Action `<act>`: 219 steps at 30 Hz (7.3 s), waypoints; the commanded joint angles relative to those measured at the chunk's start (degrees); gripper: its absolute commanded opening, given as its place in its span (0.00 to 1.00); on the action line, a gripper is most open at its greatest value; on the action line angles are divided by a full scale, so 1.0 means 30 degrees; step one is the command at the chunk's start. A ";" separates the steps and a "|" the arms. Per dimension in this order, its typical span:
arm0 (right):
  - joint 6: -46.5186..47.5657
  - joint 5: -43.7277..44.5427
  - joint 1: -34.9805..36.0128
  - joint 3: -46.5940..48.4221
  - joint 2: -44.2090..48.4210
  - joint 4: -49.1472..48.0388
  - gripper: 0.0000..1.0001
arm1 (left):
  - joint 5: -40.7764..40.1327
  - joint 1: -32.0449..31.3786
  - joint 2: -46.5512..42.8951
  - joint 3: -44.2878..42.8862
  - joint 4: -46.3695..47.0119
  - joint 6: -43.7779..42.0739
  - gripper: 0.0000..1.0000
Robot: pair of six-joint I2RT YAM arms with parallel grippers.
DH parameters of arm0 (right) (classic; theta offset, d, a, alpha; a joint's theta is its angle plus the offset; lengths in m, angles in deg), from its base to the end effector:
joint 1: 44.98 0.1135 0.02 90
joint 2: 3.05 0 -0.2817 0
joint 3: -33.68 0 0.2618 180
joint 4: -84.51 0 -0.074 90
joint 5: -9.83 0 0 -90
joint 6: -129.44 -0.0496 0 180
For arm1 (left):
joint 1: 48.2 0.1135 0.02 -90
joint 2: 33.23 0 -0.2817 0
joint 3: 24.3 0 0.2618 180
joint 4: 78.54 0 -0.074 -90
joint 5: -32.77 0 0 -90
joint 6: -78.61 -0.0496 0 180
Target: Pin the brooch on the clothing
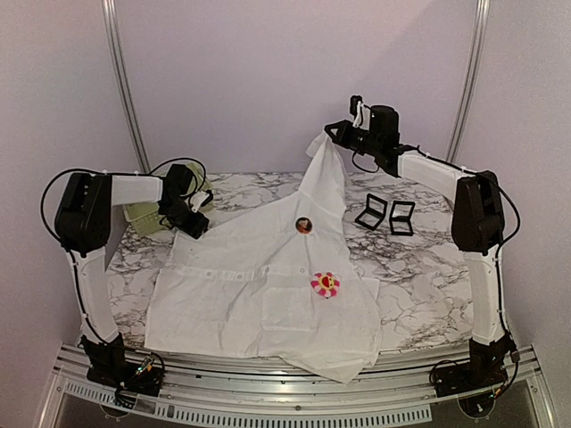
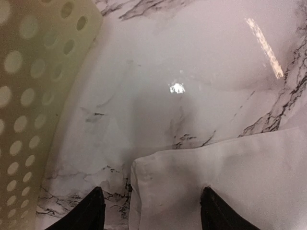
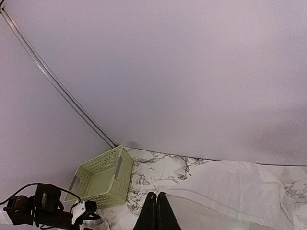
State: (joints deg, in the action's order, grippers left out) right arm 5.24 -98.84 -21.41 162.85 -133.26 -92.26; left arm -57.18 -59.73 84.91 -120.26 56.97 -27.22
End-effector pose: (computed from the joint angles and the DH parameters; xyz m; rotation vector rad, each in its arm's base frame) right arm 0.5292 0.2482 0.3149 -0.1023 1.7433 1.0225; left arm 0.4353 -0.0888 0.1496 0.6470 2.6570 0.0200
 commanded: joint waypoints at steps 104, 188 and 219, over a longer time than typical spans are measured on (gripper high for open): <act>-0.0047 0.0192 0.7656 -1.0348 1.0609 1.1646 0.55 | -0.3622 0.1440 -0.2368 0.4930 -0.2925 0.1598 0.00; 0.5876 1.0642 0.1130 -0.3599 0.2803 2.0529 0.44 | -0.5484 0.1455 -0.3064 0.5843 -0.2051 0.0824 0.00; -0.8978 0.0066 1.1746 -2.0117 1.0520 1.6790 0.00 | -0.6023 -0.2434 -0.5964 0.9802 -0.2403 -0.4017 0.06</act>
State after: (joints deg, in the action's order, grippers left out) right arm -15.83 -96.53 12.47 106.35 -102.07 -42.87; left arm -74.86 -66.90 64.92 -94.28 50.15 -37.28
